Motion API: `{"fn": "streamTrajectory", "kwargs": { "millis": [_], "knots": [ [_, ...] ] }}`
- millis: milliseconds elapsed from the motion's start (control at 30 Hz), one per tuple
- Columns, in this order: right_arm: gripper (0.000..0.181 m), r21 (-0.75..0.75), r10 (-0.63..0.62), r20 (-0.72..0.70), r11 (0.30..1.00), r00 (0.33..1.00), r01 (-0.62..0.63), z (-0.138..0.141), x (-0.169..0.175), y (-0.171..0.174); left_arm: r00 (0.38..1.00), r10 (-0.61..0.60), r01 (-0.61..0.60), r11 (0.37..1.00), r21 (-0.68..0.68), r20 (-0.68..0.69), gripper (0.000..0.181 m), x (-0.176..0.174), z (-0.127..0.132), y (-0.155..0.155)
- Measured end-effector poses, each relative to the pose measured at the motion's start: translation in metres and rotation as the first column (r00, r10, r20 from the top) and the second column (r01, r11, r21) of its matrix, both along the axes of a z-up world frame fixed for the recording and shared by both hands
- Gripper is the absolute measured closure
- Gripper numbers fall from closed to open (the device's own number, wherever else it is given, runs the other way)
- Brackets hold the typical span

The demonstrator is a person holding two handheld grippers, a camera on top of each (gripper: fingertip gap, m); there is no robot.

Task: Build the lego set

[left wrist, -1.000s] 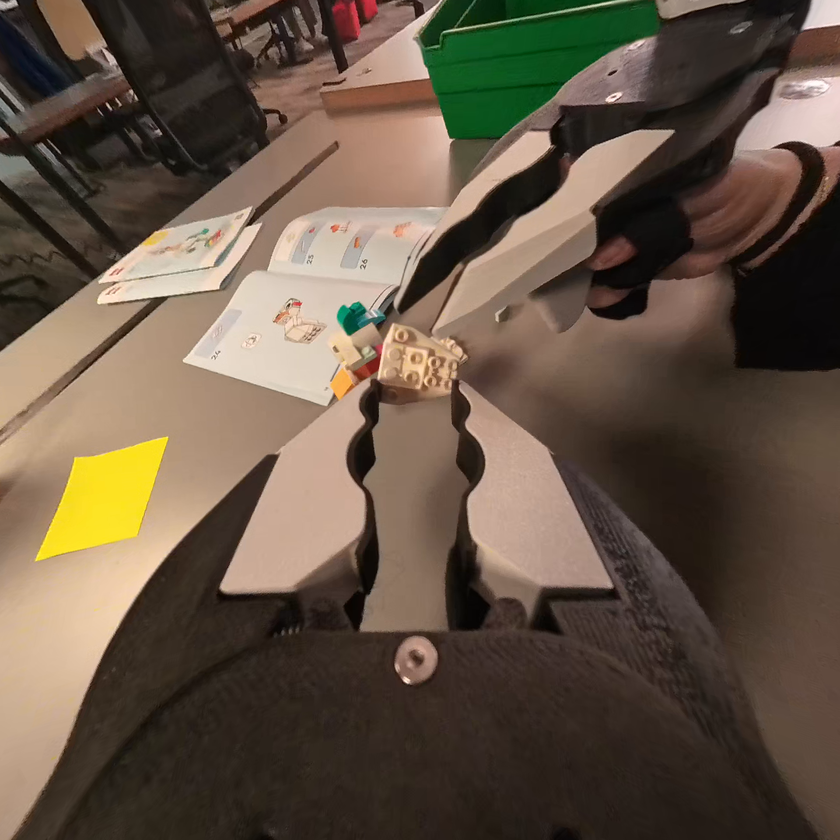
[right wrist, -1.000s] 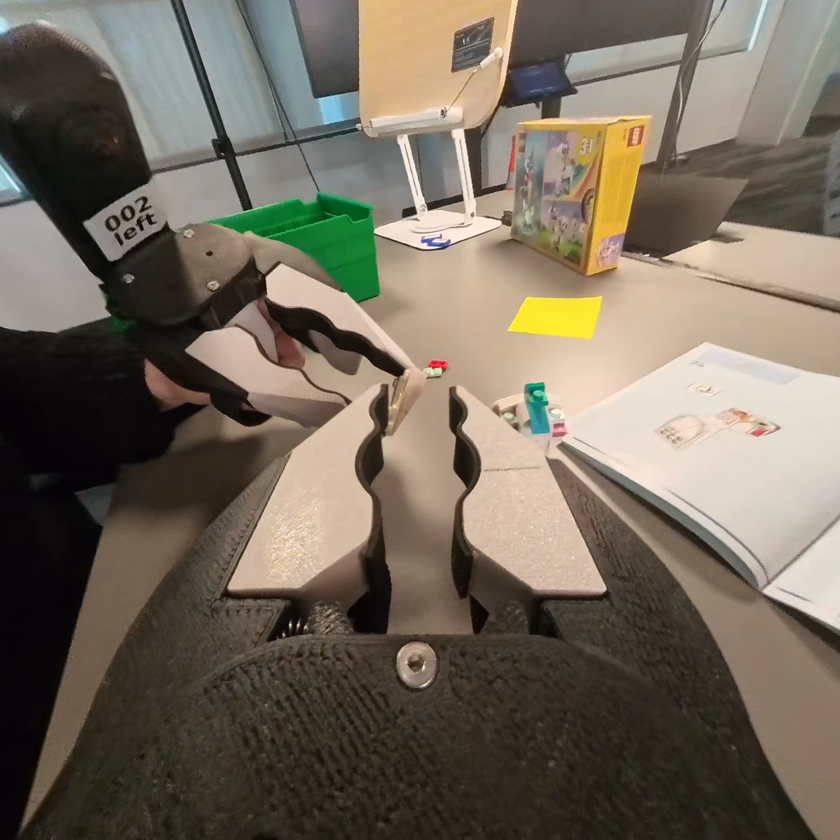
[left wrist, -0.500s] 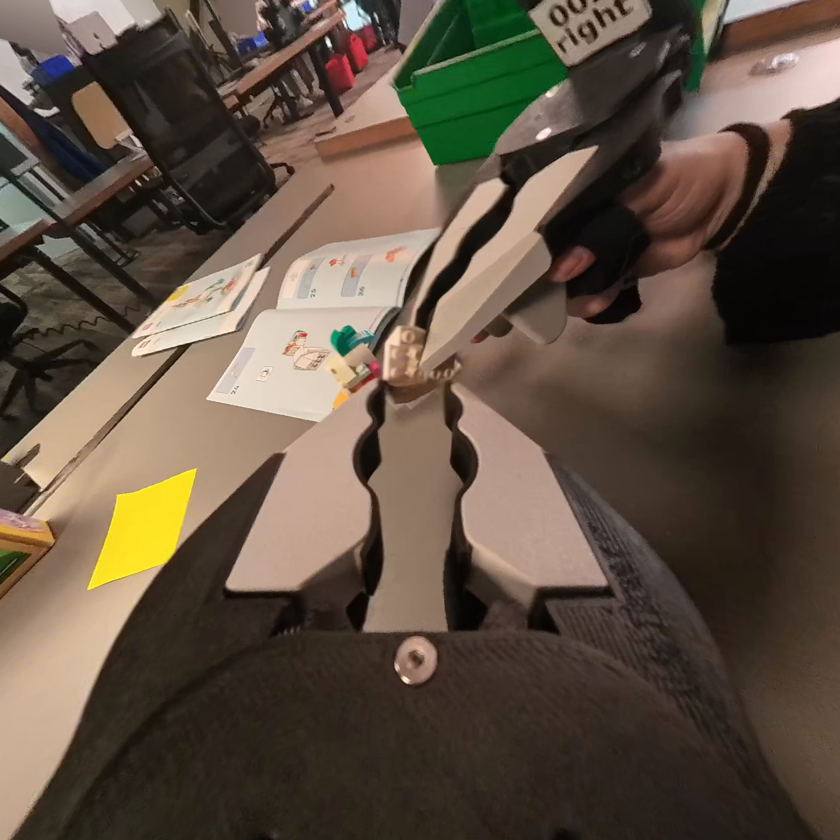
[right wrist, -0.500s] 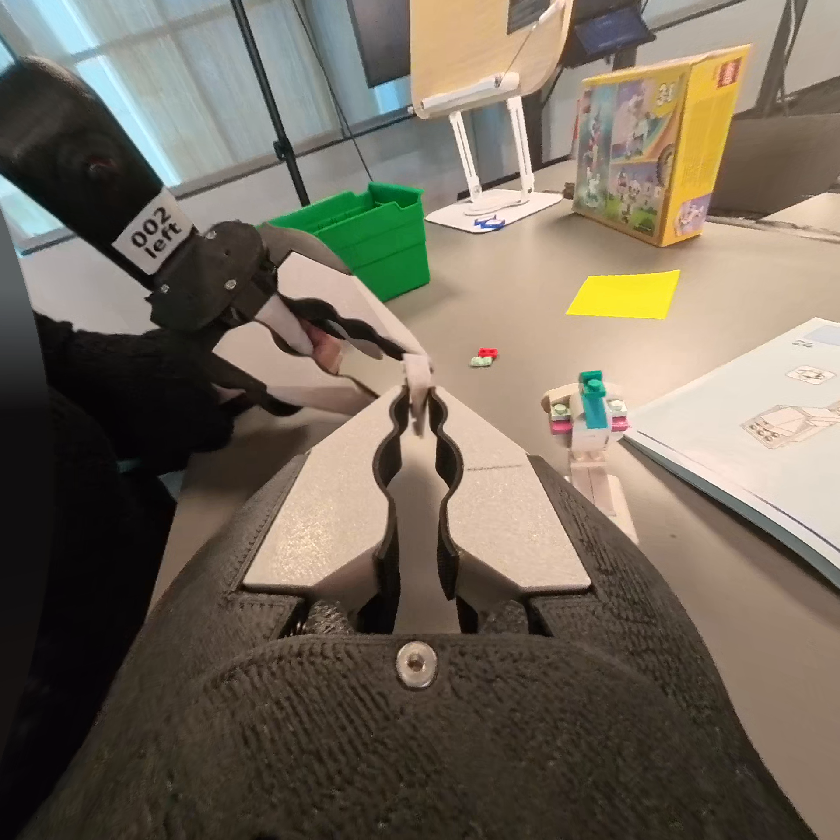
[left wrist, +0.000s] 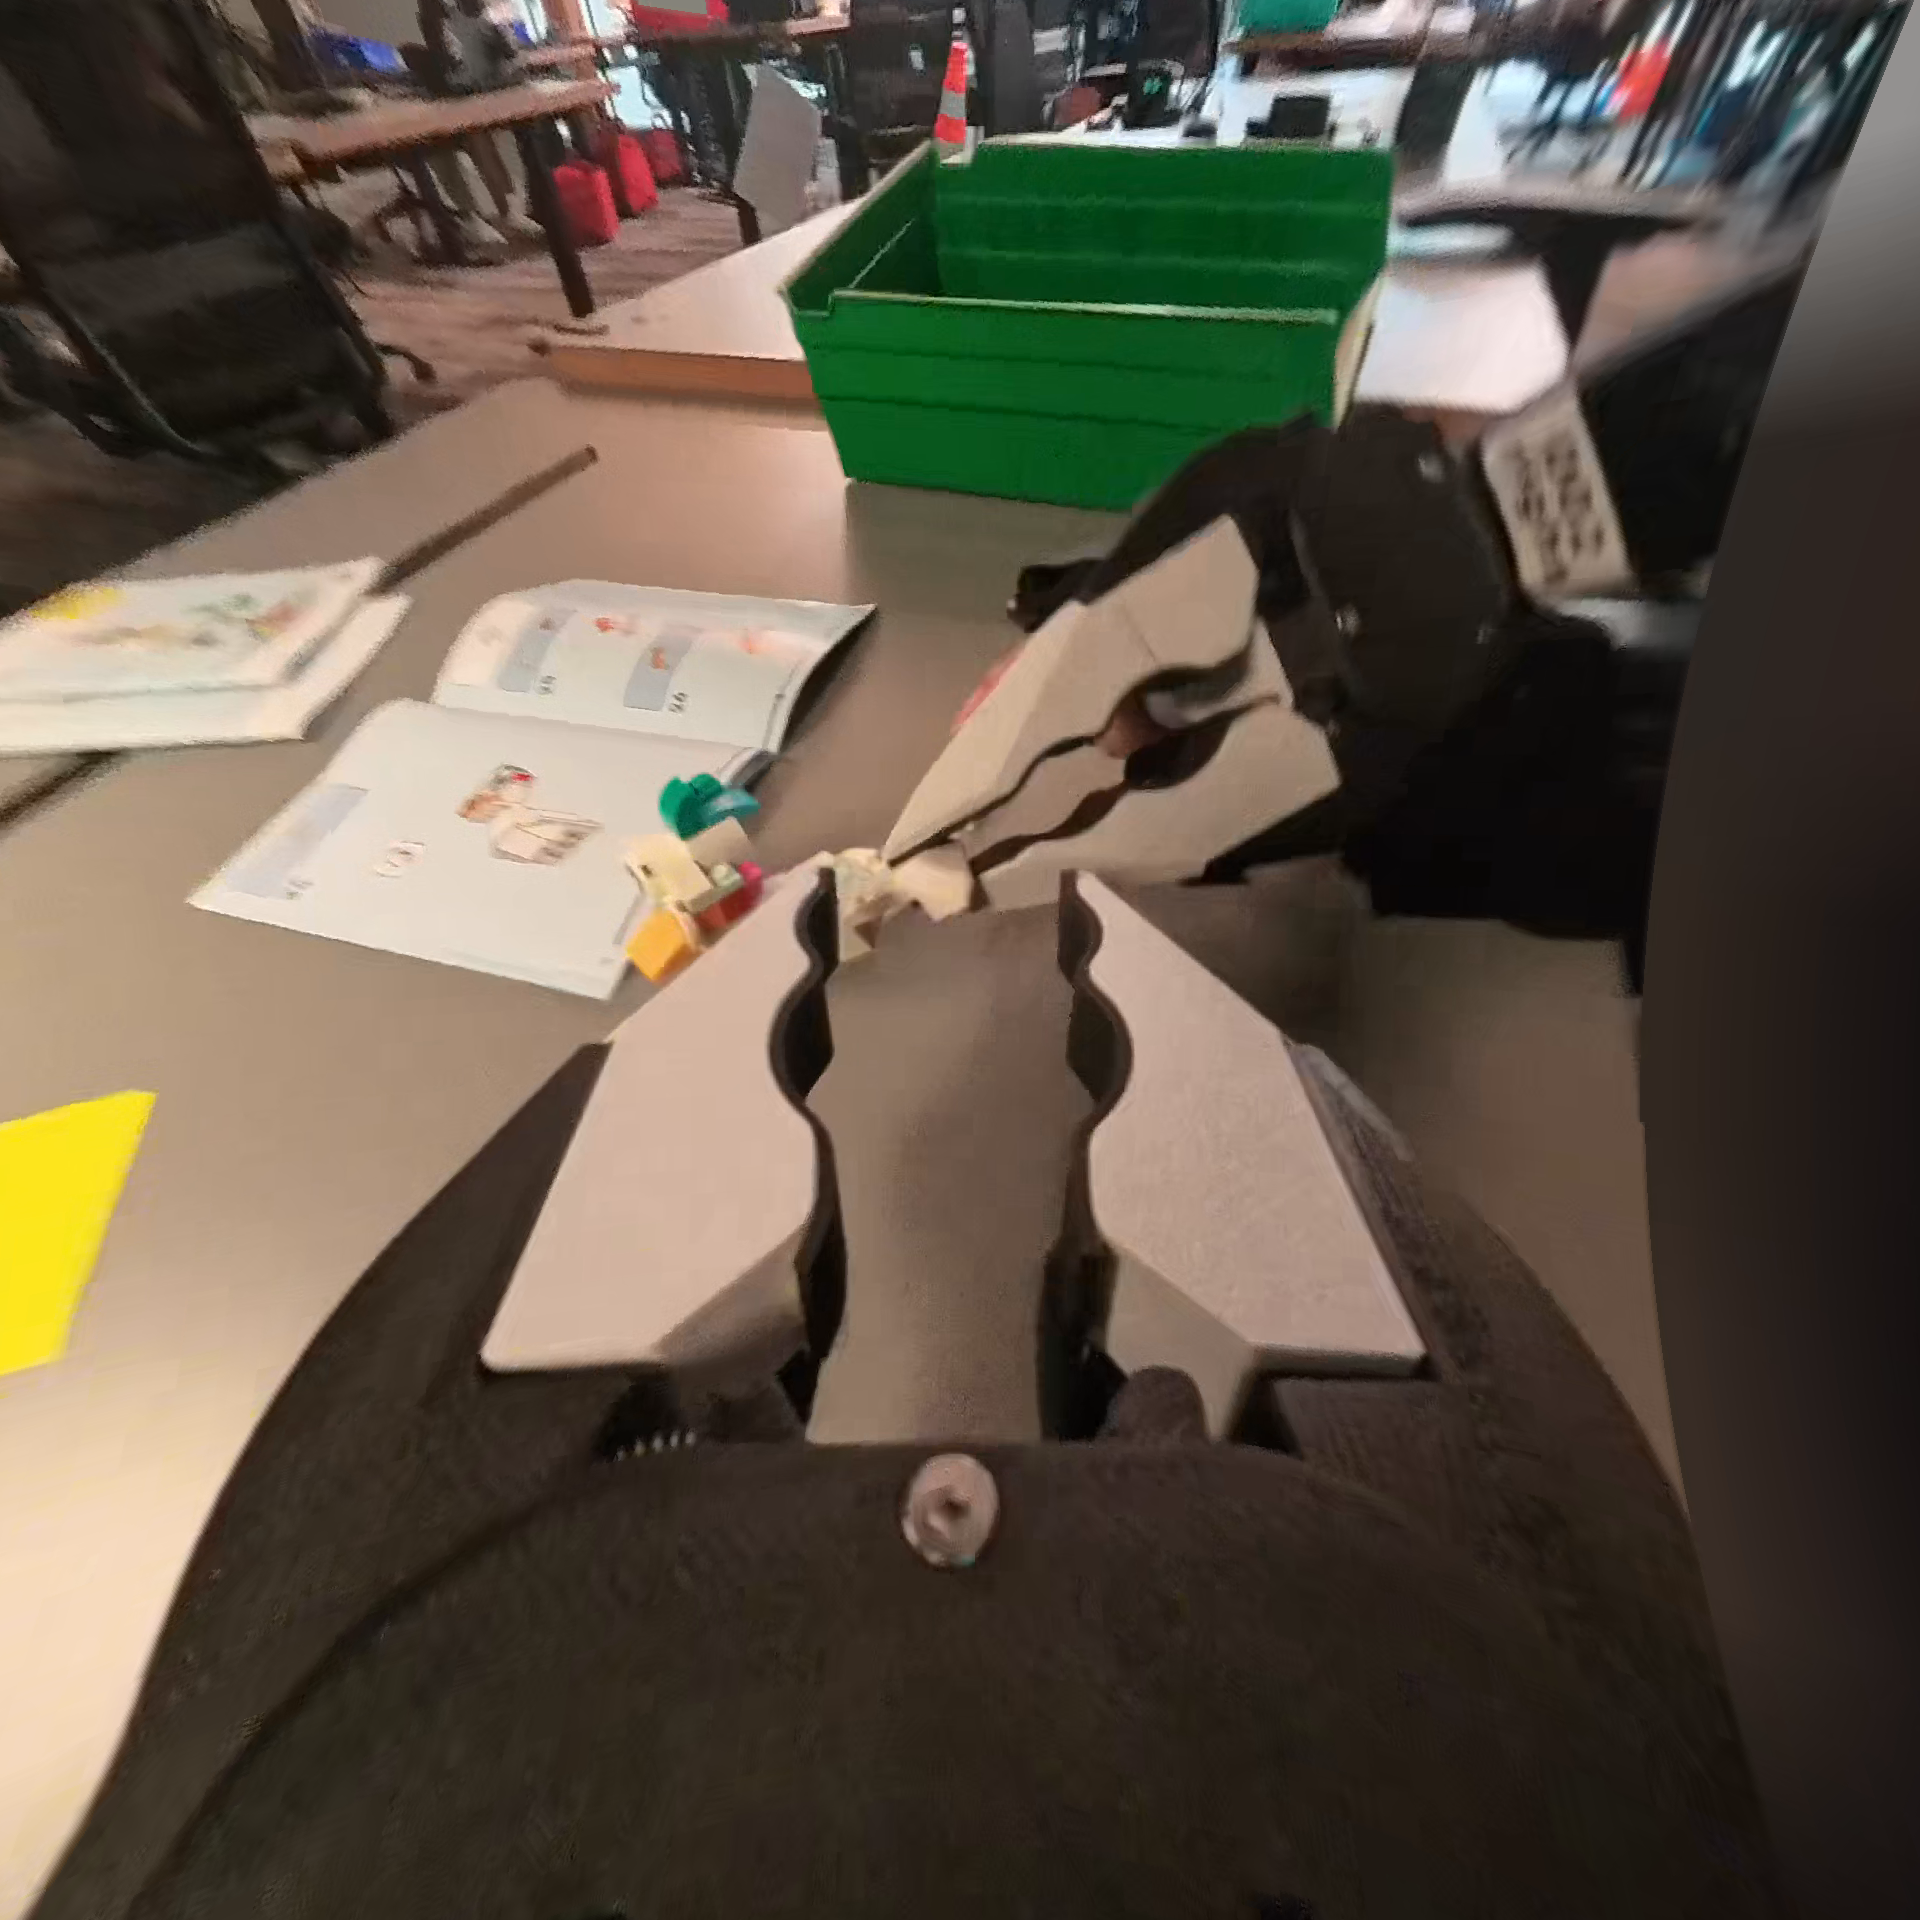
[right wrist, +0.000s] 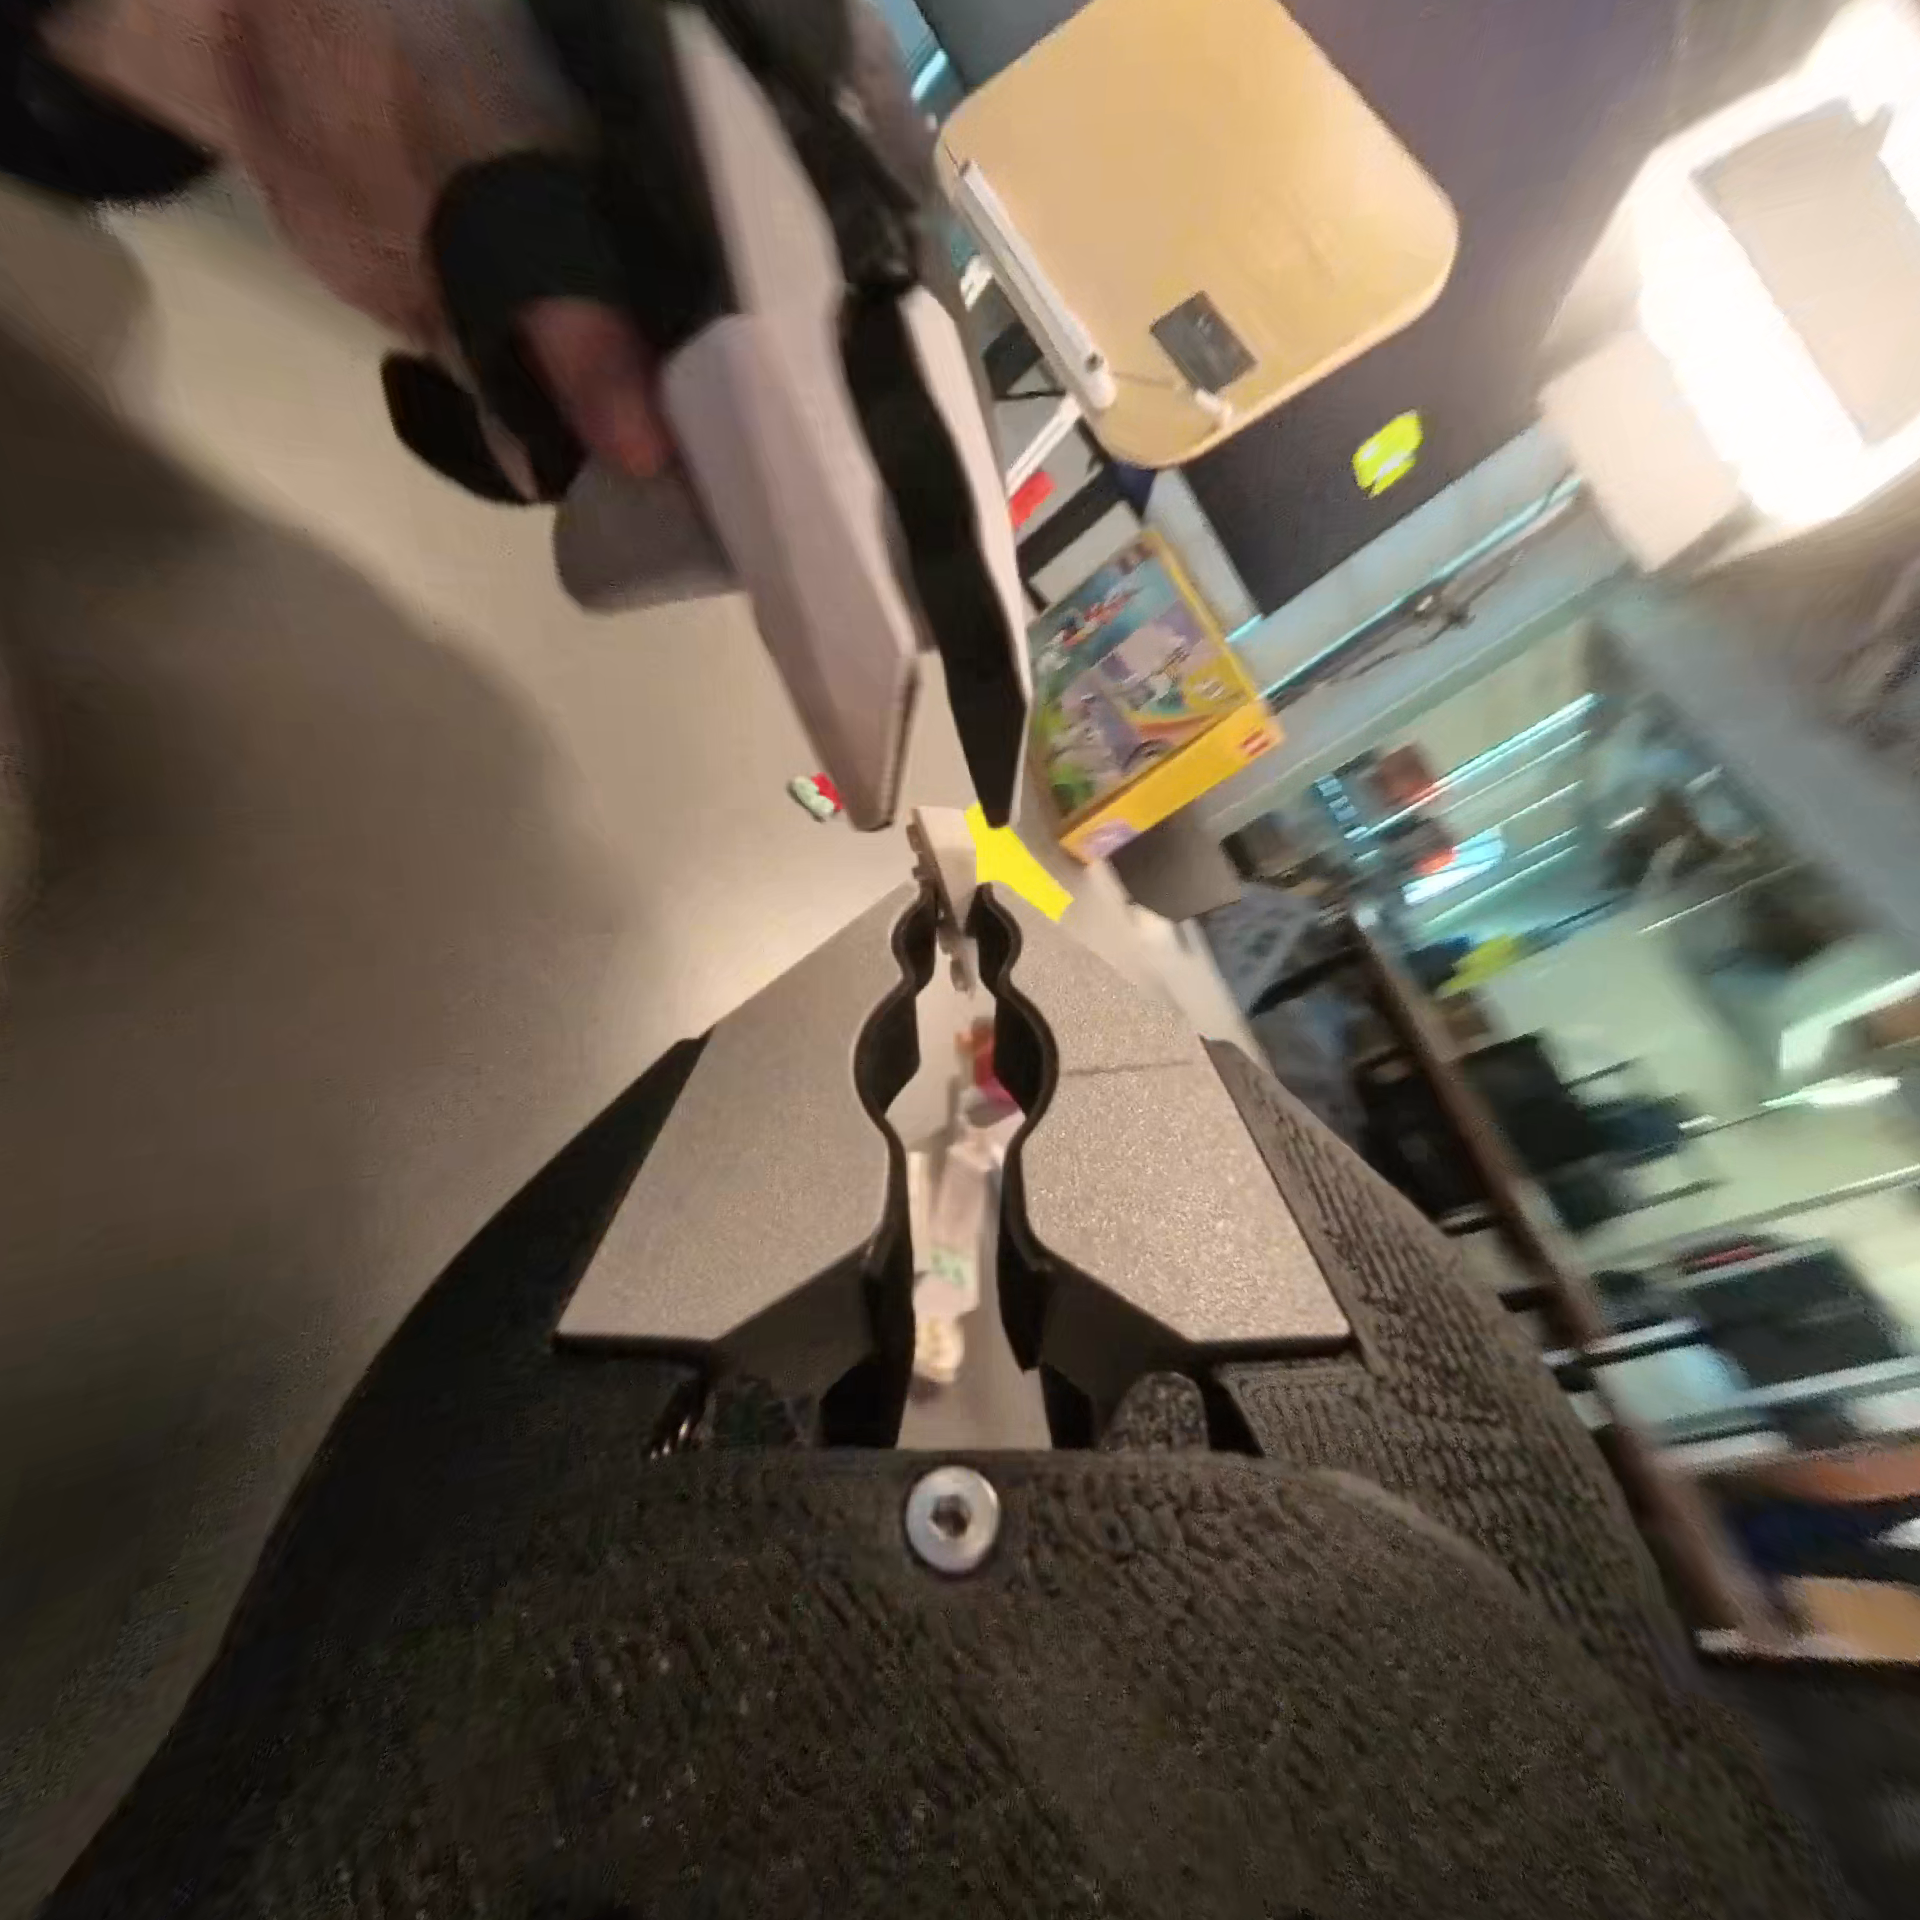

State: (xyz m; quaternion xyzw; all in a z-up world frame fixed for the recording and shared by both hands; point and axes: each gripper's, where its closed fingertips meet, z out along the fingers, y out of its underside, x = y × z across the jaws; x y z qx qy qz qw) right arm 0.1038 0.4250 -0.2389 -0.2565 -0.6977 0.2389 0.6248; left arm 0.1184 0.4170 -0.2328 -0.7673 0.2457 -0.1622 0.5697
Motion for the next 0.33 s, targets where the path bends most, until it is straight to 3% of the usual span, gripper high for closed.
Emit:
{"fn": "streamTrajectory", "kwargs": {
  "millis": [100, 200, 333],
  "knots": [
    [0.176, 0.19, -0.003, -0.045, 0.982, 0.999, 0.012, 0.001, 0.0, -0.007, 0.984, 0.003, 0.024, 0.988, -0.152, 0.176, 0.137, -0.005, -0.006, 0.002],
    [0.177, 0.268, 0.002, -0.075, 0.963, 0.997, 0.018, 0.003, -0.001, -0.012, 0.958, -0.021, 0.103, 0.956, -0.274, 0.286, 0.143, -0.003, -0.015, -0.001],
    [0.177, 0.254, 0.005, -0.09, 0.967, 0.996, 0.018, 0.005, -0.001, -0.012, 0.937, -0.034, 0.132, 0.956, -0.261, 0.348, 0.148, -0.002, -0.012, -0.003]
  ]
}}
